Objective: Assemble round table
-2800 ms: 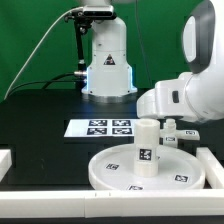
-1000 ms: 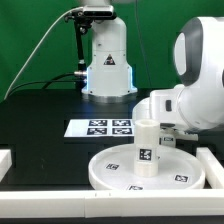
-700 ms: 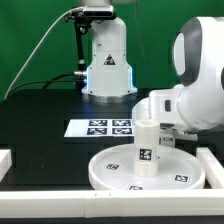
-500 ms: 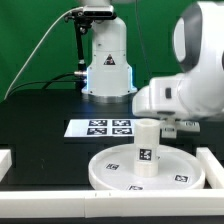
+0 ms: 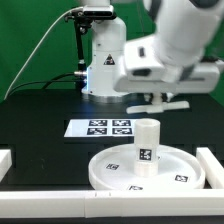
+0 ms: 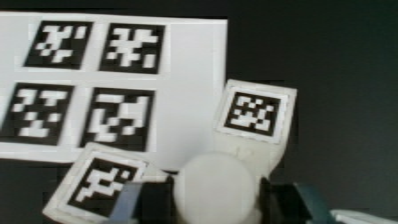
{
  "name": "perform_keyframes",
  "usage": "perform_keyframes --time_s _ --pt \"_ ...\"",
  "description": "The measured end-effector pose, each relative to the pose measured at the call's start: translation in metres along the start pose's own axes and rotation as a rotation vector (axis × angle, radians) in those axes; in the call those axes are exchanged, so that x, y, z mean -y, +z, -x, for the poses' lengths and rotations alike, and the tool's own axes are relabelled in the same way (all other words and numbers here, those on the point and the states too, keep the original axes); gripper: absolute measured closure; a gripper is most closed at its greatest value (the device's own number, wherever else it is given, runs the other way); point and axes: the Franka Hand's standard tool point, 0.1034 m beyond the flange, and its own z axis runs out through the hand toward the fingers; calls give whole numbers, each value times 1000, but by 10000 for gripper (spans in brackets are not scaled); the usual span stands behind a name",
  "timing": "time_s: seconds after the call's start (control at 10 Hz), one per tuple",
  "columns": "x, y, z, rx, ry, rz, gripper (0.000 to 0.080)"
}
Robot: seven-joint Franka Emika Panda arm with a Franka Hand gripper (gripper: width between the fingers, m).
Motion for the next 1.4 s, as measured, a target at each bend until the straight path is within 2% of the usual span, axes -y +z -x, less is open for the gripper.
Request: perform_keyframes --time_s 0.1,0.2,0.3,0.5,0.7,0.8,0.9,1.0,1.1,1.3,1.4 --pt "-18 -17 -5 -83 -5 -17 584" --pt "-27 -24 -5 -138 -9 -26 584" --pt "-37 -31 -11 -257 -46 -26 584" --pt "-39 -33 -13 -414 -39 -25 584" --pt "-42 -32 -14 -515 -38 -22 584" --pt "-54 -38 -13 -593 -56 -77 584" --pt "-80 -38 -4 -645 -72 -117 584" --pt "-101 -40 -3 -718 -104 -124 584" --pt "-116 -43 -5 -777 -109 -148 584" --pt "-120 -45 -3 -873 -84 -124 584" --pt "-121 -53 5 -930 -75 -122 584"
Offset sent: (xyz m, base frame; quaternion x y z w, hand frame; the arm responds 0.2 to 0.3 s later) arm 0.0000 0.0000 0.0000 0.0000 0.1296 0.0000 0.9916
